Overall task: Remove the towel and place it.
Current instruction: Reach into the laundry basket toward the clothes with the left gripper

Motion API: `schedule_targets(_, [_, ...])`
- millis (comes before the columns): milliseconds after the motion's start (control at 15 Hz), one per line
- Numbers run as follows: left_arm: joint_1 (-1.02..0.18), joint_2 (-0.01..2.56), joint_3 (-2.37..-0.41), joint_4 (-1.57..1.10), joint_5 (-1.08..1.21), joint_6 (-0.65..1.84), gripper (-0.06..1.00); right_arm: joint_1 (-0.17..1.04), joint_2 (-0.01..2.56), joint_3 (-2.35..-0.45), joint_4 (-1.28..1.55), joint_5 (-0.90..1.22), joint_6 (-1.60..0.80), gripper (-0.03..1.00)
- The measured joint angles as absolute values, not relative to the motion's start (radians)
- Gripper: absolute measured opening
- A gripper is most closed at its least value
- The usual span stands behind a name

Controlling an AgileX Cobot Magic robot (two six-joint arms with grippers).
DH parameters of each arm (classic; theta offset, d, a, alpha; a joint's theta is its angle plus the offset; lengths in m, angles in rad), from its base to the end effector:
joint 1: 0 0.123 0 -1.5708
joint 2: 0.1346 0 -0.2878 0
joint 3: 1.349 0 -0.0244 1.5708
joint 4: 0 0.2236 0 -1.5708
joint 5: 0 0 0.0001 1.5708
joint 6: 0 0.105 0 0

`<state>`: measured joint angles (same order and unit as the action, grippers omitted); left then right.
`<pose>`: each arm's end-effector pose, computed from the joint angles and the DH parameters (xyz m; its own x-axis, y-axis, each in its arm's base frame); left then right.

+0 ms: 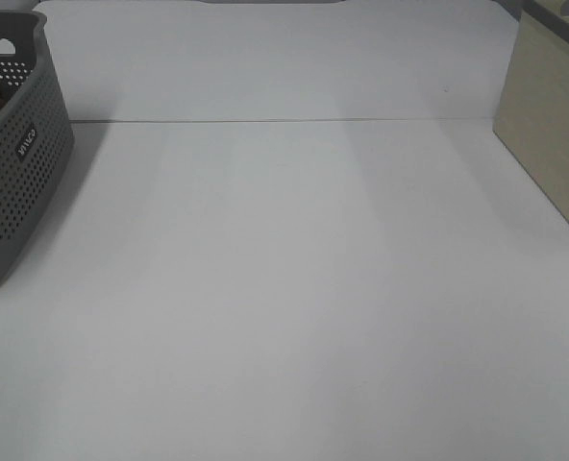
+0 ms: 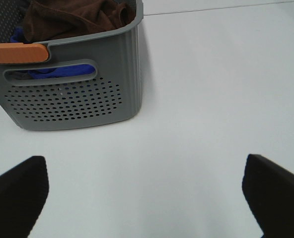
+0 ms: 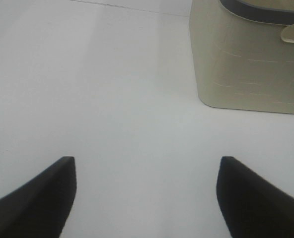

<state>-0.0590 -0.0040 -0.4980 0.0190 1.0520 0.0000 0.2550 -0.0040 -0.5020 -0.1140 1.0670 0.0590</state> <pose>-0.0190 0.0029 0.2581 -0.4452 0.0357 -0.8947 0.0484 0.9987 0.0158 -0.0172 -0.0153 0.2582 -0.4398 -0.1107 -0.8913 -0.1634 0.9857 -0.0418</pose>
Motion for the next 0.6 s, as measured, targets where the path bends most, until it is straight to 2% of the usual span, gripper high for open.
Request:
schedule_targets(467, [-0.093, -0.004, -0.498, 0.02, 1.052, 0.0, 0.99, 0.255, -0.004, -0.502, -0.114, 1.067, 0.059, 0.76])
schedule_targets(600, [-0.053, -0.004, -0.498, 0.02, 1.052, 0.0, 0.99, 0.255, -0.004, -0.502, -0.114, 1.067, 0.059, 0.76])
